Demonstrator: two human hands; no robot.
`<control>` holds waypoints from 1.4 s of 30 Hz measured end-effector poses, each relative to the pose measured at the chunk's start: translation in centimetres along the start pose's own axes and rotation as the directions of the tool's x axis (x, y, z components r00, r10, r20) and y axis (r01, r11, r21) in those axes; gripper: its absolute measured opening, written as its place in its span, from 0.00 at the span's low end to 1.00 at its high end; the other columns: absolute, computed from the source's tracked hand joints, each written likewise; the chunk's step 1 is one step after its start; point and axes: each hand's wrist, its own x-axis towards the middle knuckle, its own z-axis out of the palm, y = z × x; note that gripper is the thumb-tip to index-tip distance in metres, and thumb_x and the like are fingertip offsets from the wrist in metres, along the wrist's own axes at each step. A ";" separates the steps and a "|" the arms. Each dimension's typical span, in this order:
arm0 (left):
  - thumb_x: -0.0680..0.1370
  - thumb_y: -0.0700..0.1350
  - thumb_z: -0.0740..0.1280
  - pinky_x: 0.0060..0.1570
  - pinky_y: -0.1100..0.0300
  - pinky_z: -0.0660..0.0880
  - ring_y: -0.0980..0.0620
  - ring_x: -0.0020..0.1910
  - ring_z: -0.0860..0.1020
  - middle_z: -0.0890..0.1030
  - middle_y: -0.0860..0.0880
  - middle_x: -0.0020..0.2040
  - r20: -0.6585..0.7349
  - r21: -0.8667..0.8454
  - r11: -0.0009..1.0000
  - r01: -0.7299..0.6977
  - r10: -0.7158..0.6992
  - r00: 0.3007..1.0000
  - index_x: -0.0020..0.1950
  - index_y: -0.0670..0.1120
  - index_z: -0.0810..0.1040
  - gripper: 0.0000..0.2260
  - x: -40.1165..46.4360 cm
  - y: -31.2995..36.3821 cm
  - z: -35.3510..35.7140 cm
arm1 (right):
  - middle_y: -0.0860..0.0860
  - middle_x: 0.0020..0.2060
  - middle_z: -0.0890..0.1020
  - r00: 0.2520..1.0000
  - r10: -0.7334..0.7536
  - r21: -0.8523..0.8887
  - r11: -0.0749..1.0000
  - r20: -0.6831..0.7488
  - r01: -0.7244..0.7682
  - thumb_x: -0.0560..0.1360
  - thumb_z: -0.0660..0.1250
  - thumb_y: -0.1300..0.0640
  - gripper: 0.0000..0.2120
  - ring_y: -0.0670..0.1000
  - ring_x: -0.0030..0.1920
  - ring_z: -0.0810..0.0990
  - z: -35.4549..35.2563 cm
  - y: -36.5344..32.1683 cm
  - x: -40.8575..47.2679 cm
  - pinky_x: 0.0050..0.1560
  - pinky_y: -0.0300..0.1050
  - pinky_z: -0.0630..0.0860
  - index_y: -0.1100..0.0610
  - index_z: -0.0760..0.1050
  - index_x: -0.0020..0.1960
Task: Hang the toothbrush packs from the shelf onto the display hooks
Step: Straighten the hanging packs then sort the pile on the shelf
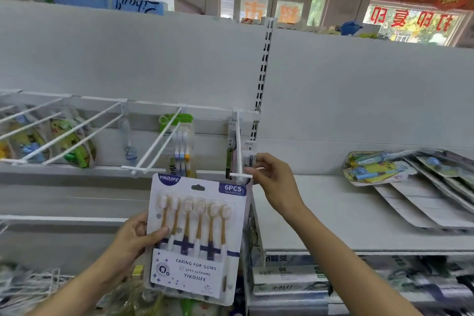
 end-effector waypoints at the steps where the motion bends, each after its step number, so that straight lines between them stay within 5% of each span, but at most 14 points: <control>1: 0.52 0.52 0.86 0.39 0.53 0.83 0.40 0.44 0.85 0.84 0.34 0.52 -0.008 -0.001 1.000 -0.003 0.003 1.000 0.59 0.38 0.78 0.40 -0.3 0.0 -0.1 | 0.54 0.43 0.84 1.000 -0.014 -0.008 1.000 0.022 0.014 0.74 0.72 0.54 0.05 0.58 0.44 0.83 0.2 0.1 0.3 0.47 0.61 0.81 0.54 0.79 0.49; 4: 0.53 0.53 0.86 0.39 0.53 0.83 0.40 0.46 0.85 0.85 0.36 0.52 -0.029 0.012 1.000 0.011 -0.010 1.000 0.59 0.39 0.78 0.40 -1.4 -0.1 -0.3 | 0.44 0.40 0.84 0.998 -0.030 0.035 0.999 0.059 0.028 0.76 0.70 0.63 0.10 0.49 0.43 0.83 0.7 0.3 0.7 0.45 0.45 0.80 0.48 0.79 0.47; 6: 0.65 0.44 0.80 0.36 0.55 0.82 0.40 0.45 0.85 0.85 0.36 0.51 -0.052 -0.009 1.000 0.027 -0.027 0.998 0.61 0.37 0.77 0.28 -2.2 -0.1 -0.1 | 0.45 0.42 0.85 0.996 -0.039 0.033 0.999 0.082 0.036 0.76 0.70 0.63 0.08 0.49 0.44 0.83 0.8 0.6 0.8 0.46 0.42 0.79 0.51 0.79 0.50; 8: 0.68 0.39 0.75 0.35 0.55 0.82 0.40 0.44 0.85 0.85 0.36 0.51 -0.063 -0.005 0.999 0.043 -0.044 0.997 0.62 0.36 0.76 0.23 -3.0 -0.1 0.0 | 0.52 0.45 0.84 0.994 -0.057 0.024 0.998 0.096 0.055 0.76 0.70 0.61 0.06 0.52 0.46 0.83 1.0 0.8 1.0 0.49 0.46 0.81 0.56 0.80 0.53; 12: 0.49 0.54 0.86 0.37 0.54 0.82 0.39 0.45 0.85 0.84 0.35 0.52 -0.109 0.006 1.000 0.029 -0.028 0.994 0.60 0.39 0.79 0.43 -3.7 -0.1 0.3 | 0.51 0.44 0.84 0.995 -0.027 0.031 0.999 0.100 0.024 0.76 0.70 0.62 0.08 0.50 0.46 0.84 1.9 1.4 2.3 0.51 0.47 0.82 0.54 0.80 0.54; 14: 0.48 0.56 0.85 0.37 0.56 0.82 0.40 0.46 0.85 0.84 0.36 0.52 -0.135 0.001 1.000 0.011 -0.011 0.991 0.59 0.39 0.80 0.44 -3.9 -0.1 0.4 | 0.53 0.45 0.84 0.996 0.001 0.014 1.000 0.092 -0.002 0.77 0.70 0.61 0.08 0.52 0.46 0.84 2.3 1.9 3.5 0.51 0.52 0.82 0.57 0.80 0.56; 22: 0.53 0.54 0.85 0.44 0.52 0.83 0.36 0.50 0.84 0.83 0.34 0.54 -0.148 -0.030 1.000 0.001 -0.005 0.989 0.54 0.45 0.84 0.33 -4.6 -0.7 0.2 | 0.55 0.45 0.84 0.989 0.149 0.012 0.989 -0.022 -0.149 0.75 0.73 0.57 0.07 0.57 0.46 0.85 3.7 4.8 9.4 0.51 0.61 0.81 0.55 0.79 0.52; 26: 0.53 0.47 0.86 0.42 0.51 0.84 0.38 0.45 0.85 0.84 0.33 0.50 -0.184 -0.075 0.997 0.003 -0.017 0.983 0.55 0.38 0.82 0.33 -5.0 -1.0 0.0 | 0.58 0.40 0.84 0.979 0.185 0.056 0.982 -0.083 -0.180 0.75 0.74 0.57 0.06 0.61 0.44 0.84 4.1 5.2 10.4 0.51 0.63 0.80 0.58 0.78 0.46; 29: 0.66 0.33 0.73 0.44 0.51 0.83 0.39 0.45 0.85 0.83 0.32 0.51 -0.208 -0.117 0.993 -0.014 -0.010 0.978 0.58 0.35 0.79 0.20 -5.2 -0.7 0.2 | 0.58 0.38 0.84 0.978 0.178 0.032 0.984 -0.110 -0.176 0.76 0.73 0.56 0.07 0.59 0.42 0.83 4.3 5.1 10.7 0.51 0.60 0.81 0.60 0.79 0.45; 32: 0.68 0.30 0.69 0.44 0.52 0.83 0.39 0.45 0.85 0.83 0.32 0.52 -0.203 -0.122 0.993 -0.002 -0.022 0.979 0.59 0.35 0.78 0.19 -5.0 -1.2 0.0 | 0.56 0.38 0.84 0.973 0.189 0.003 0.982 -0.134 -0.190 0.77 0.72 0.54 0.08 0.55 0.42 0.84 4.4 5.0 10.9 0.49 0.54 0.80 0.60 0.81 0.46; 34: 0.66 0.33 0.73 0.41 0.54 0.83 0.41 0.43 0.85 0.83 0.32 0.50 -0.195 -0.119 0.993 -0.024 0.000 0.981 0.58 0.35 0.78 0.20 -4.9 -1.2 -0.3 | 0.54 0.40 0.85 0.970 0.198 -0.006 0.980 -0.144 -0.201 0.77 0.71 0.53 0.09 0.55 0.45 0.84 4.5 5.0 10.8 0.49 0.50 0.80 0.59 0.82 0.47; 37: 0.52 0.50 0.87 0.43 0.54 0.83 0.41 0.45 0.85 0.84 0.34 0.50 -0.176 -0.081 0.996 -0.036 0.021 0.984 0.58 0.36 0.79 0.39 -4.6 -1.7 -0.9 | 0.52 0.43 0.85 0.968 0.212 -0.026 0.976 -0.132 -0.217 0.77 0.71 0.51 0.10 0.52 0.46 0.83 4.5 5.3 10.7 0.54 0.52 0.80 0.58 0.82 0.50; 42: 0.50 0.56 0.85 0.43 0.54 0.83 0.40 0.50 0.85 0.85 0.37 0.53 -0.159 -0.083 0.996 -0.034 0.021 0.987 0.59 0.40 0.79 0.42 -4.2 -0.8 -1.1 | 0.49 0.52 0.80 0.961 0.227 -0.116 0.962 -0.157 -0.246 0.76 0.72 0.52 0.20 0.51 0.52 0.79 3.7 4.3 9.2 0.57 0.47 0.76 0.58 0.75 0.64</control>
